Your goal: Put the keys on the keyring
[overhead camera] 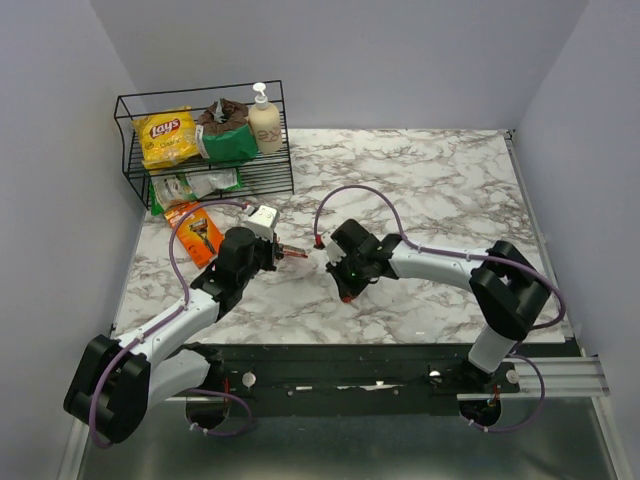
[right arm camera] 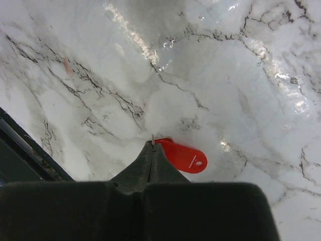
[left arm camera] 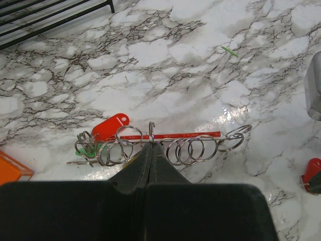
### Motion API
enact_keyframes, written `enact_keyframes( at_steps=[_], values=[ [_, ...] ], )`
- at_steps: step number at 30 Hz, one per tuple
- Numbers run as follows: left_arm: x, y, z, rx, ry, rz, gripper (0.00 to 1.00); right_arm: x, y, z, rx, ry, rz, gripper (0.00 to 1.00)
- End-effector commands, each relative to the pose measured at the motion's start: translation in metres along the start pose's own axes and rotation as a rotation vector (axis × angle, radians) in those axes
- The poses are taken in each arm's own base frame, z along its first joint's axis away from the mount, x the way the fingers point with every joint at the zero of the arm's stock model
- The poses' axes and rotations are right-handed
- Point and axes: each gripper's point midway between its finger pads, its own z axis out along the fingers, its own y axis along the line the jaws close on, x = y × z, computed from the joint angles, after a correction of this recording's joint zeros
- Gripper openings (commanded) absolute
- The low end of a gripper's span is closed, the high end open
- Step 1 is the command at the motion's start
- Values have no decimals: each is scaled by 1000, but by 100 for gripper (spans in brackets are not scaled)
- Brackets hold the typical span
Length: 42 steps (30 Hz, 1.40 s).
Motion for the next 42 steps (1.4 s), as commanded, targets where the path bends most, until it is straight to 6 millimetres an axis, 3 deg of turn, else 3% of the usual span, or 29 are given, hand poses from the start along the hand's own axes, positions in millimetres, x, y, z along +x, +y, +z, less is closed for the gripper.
enact_keyframes(
  at_steps=[1,8,20,24,27,33,42],
  values=[
    [-29,-5,-3,28,-91,10,0,-17,3,-20,3,-77,-56,1],
    [-38,-17,-8,103,-157,36,0,-40,-12,-46,108,-201,-139,1],
    [-28,-84,-19,428,-197,233,0,-65,-43,-95,260,-351,-285,1],
    [-20,-111,-34,572,-238,296,0,-67,-46,-105,271,-381,-320,1],
    [-17,-123,-44,631,-261,337,0,-72,-40,-114,238,-416,-320,1],
    [-14,-143,-57,733,-292,350,0,-75,-8,-117,50,-457,-364,1],
    [-15,-148,-54,743,-255,315,0,-74,31,-121,-165,-522,-451,1]
  ],
)
